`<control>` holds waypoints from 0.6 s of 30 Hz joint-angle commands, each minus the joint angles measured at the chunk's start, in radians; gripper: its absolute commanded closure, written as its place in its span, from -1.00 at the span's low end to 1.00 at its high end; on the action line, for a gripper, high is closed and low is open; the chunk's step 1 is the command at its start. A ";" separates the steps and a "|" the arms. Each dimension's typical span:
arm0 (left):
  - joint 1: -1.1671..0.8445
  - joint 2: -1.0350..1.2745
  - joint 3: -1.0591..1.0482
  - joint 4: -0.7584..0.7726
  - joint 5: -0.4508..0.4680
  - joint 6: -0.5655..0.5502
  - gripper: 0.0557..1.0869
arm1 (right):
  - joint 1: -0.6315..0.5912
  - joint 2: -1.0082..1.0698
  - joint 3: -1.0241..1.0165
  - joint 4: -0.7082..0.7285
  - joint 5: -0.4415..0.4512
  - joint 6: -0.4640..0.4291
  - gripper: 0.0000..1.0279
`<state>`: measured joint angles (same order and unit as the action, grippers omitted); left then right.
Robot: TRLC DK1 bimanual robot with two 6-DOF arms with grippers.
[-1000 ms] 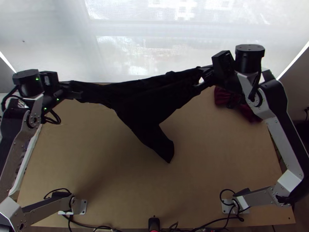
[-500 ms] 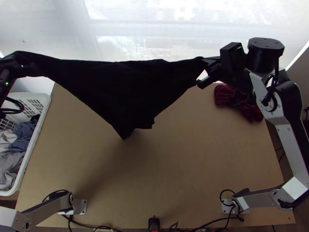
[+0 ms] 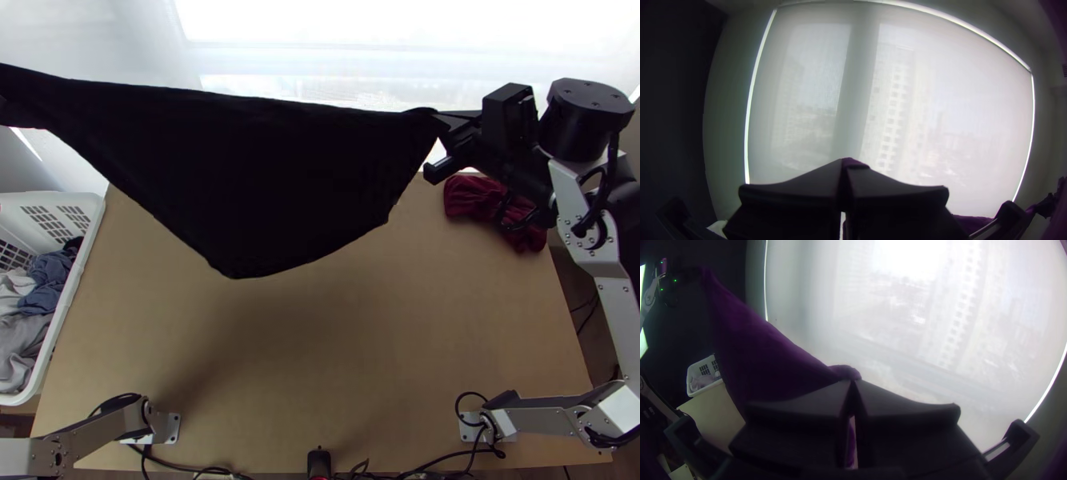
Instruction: Fold the t-shirt
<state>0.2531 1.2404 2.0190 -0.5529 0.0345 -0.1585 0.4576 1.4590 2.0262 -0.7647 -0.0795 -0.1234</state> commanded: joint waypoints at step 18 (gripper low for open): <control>-0.175 -0.315 -0.062 -0.305 0.024 0.080 0.93 | 0.055 -0.321 -0.196 -0.024 0.009 -0.079 0.95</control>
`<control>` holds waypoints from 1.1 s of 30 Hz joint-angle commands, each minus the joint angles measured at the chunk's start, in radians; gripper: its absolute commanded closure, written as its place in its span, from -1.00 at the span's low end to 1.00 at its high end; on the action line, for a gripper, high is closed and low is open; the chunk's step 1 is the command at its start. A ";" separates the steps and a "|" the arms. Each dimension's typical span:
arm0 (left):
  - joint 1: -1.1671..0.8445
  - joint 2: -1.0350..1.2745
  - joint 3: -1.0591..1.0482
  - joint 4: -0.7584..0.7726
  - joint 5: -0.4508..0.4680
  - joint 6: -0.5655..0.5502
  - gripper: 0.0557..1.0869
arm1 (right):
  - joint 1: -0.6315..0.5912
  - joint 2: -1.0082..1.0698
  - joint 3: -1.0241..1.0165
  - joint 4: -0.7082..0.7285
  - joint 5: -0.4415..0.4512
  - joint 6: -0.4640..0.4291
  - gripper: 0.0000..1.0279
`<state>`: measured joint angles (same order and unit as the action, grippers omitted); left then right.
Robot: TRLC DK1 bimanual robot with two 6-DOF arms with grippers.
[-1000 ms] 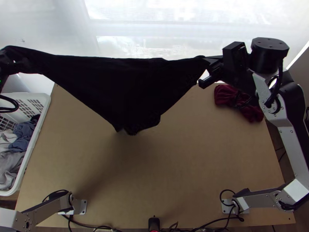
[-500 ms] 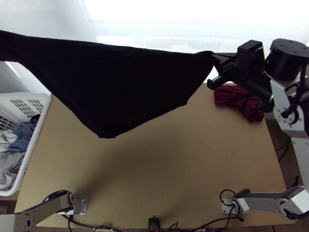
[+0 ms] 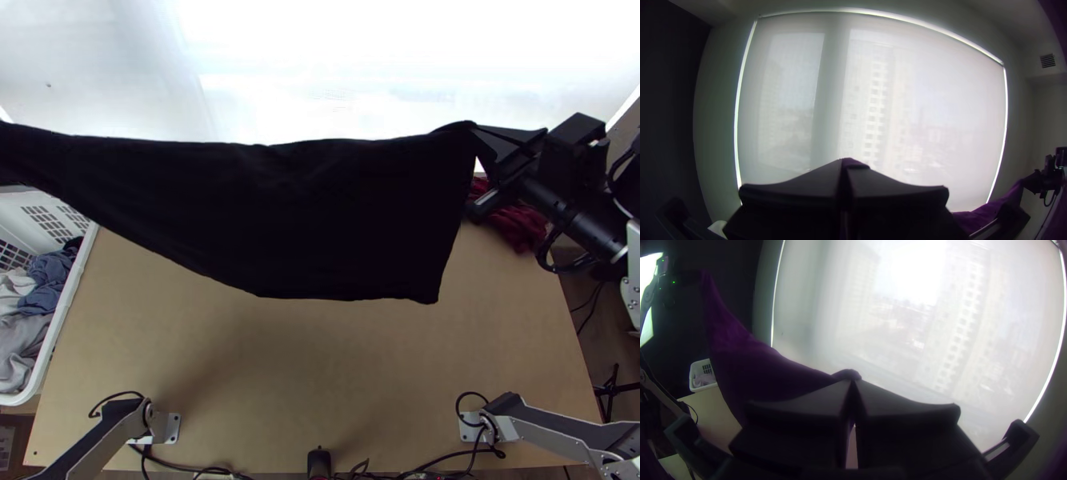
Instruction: Fold the t-shirt
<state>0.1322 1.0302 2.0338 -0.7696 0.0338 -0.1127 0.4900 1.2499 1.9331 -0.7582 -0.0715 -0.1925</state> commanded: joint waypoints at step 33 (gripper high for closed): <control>-0.223 0.835 -0.224 0.823 -0.078 0.062 0.33 | -0.202 0.292 -0.546 0.448 0.015 -0.021 0.95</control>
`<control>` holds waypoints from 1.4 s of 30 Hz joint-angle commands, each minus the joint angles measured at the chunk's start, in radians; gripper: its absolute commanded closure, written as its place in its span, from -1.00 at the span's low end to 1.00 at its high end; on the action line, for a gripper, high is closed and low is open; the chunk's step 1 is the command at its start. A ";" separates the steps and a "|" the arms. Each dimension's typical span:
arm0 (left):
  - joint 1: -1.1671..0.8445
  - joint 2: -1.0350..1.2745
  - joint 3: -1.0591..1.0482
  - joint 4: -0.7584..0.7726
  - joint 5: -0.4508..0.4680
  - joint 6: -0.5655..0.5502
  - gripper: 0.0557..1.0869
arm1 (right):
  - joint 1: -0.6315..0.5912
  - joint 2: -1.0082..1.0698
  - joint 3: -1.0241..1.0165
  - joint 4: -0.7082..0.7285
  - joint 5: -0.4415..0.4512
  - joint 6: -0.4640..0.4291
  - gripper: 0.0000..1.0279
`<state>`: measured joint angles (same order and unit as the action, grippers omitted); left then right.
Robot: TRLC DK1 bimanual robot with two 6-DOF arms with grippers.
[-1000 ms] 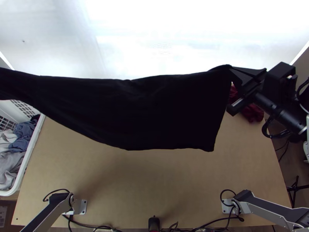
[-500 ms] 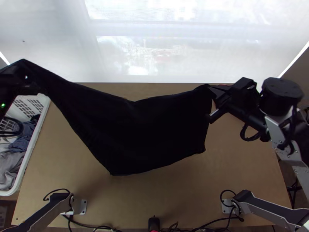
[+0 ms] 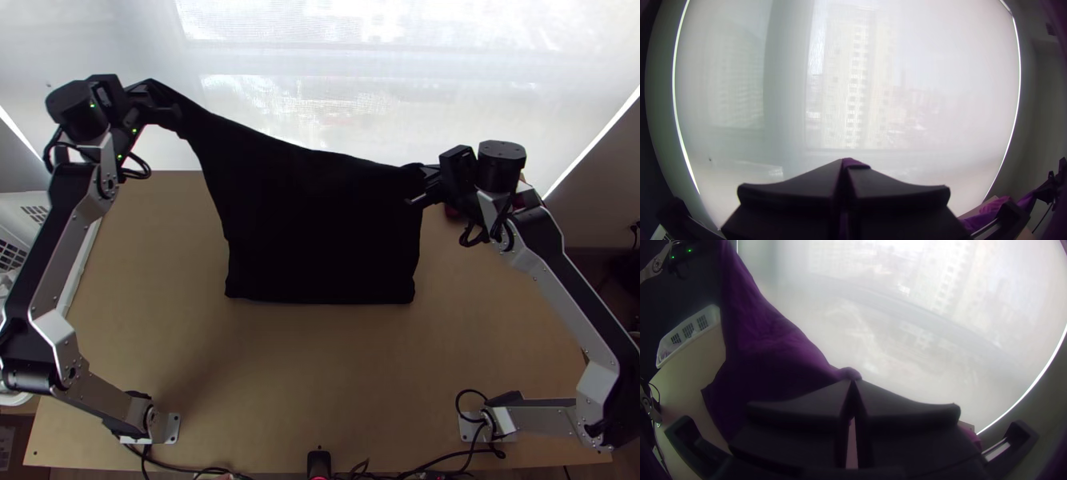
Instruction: Fold the t-shirt
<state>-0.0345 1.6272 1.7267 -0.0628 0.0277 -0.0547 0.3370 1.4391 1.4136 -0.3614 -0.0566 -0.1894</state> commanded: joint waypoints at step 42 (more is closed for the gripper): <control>-0.375 -0.101 -0.404 -0.605 0.144 0.150 -0.90 | -0.119 0.307 -0.182 0.141 0.000 -0.035 0.95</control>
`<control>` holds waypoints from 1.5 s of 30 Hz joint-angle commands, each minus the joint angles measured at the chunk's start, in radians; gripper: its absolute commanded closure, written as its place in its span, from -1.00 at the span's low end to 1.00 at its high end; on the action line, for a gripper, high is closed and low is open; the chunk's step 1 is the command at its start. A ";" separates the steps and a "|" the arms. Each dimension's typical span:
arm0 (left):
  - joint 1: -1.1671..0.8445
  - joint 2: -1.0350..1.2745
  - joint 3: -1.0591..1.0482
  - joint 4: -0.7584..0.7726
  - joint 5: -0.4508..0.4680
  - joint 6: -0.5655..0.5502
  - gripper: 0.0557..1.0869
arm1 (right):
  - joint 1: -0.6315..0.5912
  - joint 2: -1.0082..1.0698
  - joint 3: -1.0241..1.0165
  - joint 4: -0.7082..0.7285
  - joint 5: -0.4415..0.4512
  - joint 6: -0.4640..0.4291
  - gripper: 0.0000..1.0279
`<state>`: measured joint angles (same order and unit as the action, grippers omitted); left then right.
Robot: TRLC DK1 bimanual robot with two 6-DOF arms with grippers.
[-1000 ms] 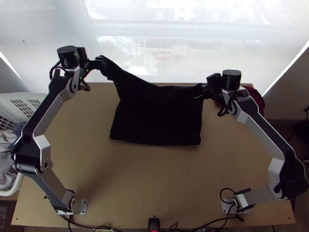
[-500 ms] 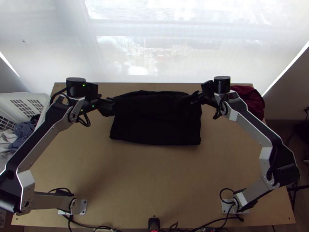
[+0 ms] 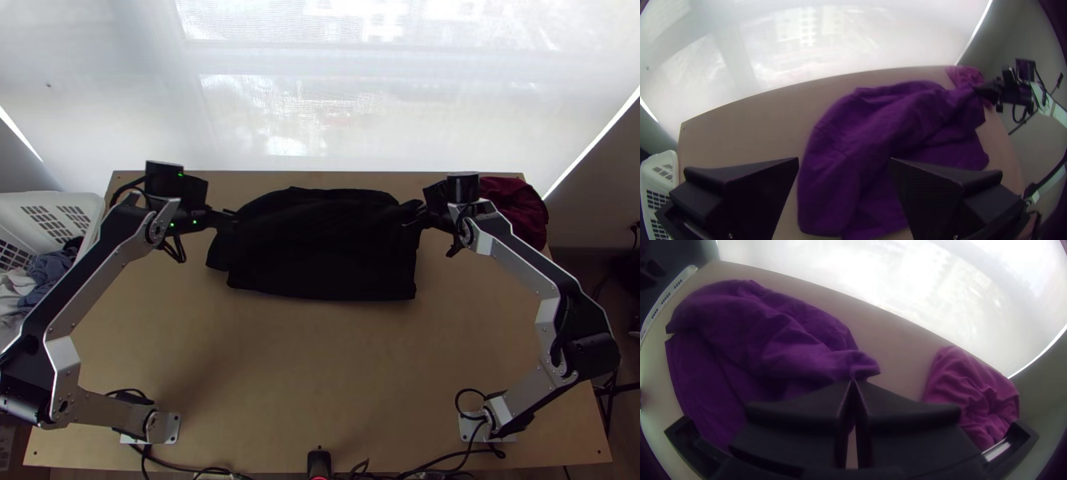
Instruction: Fold the t-shirt
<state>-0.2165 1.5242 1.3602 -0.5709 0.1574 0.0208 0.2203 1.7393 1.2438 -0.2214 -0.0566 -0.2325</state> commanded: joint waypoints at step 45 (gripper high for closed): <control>-0.538 0.413 0.048 -0.035 -0.091 0.096 -0.69 | -0.001 -0.365 -0.075 -0.207 0.061 0.200 -0.93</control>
<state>-0.7555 1.9079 1.4036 -0.6037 0.0692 0.1162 0.2199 1.3853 1.1667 -0.4213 0.0040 -0.0334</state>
